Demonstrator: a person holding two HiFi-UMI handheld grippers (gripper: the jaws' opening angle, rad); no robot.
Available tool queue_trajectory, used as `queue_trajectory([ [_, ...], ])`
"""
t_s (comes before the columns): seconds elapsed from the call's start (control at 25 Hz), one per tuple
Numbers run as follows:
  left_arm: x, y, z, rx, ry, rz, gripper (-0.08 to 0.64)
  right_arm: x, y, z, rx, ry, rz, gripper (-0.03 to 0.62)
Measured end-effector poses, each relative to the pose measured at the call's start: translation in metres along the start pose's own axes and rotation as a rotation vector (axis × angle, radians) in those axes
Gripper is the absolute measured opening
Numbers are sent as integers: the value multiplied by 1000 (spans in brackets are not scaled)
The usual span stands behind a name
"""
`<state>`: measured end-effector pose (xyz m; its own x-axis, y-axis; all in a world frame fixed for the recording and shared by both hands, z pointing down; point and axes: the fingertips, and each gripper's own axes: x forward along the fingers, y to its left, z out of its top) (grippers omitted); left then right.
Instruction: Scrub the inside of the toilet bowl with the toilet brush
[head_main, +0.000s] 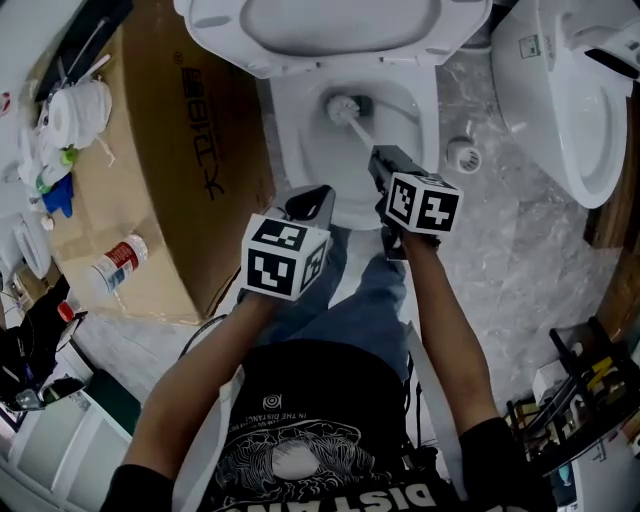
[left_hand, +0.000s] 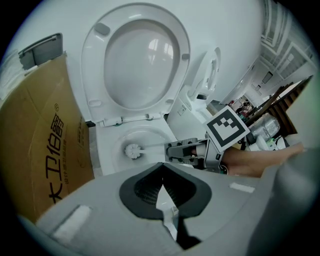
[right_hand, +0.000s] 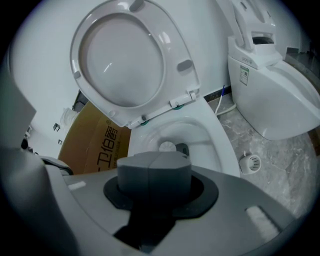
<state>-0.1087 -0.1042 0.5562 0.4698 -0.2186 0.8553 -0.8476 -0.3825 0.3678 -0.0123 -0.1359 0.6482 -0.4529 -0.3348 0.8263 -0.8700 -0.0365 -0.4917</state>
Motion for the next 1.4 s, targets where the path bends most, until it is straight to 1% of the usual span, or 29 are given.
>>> queue_trajectory([
  [0.16, -1, -7, 4, 6, -13, -13, 2, -7, -14, 9, 4, -17, -24, 150],
  [0.36, -3, -15, -4, -7, -16, -10, 2, -23, -33, 9, -2, -25, -55, 150],
  [0.52, -2, -27, -10, -13, -24, -12, 2, -39, -49, -2, -9, -13, -82, 150],
  [0.72, 0, -41, -15, -24, -40, -14, 0, -56, -59, -29, -1, 13, -91, 150],
  [0.96, 0, -49, -22, -33, -40, -15, 2, -63, -56, -69, 9, 70, -79, 150],
  [1.12, -1, -45, -23, -30, -33, -9, 2, -56, -41, -86, 11, 95, -39, 150],
  [1.24, -3, -37, -23, -35, -31, 2, 2, -44, -25, -87, 12, 92, 4, 150],
  [1.4, -5, -24, -21, -41, -30, 18, 2, -30, -15, -70, 29, 69, 8, 150],
])
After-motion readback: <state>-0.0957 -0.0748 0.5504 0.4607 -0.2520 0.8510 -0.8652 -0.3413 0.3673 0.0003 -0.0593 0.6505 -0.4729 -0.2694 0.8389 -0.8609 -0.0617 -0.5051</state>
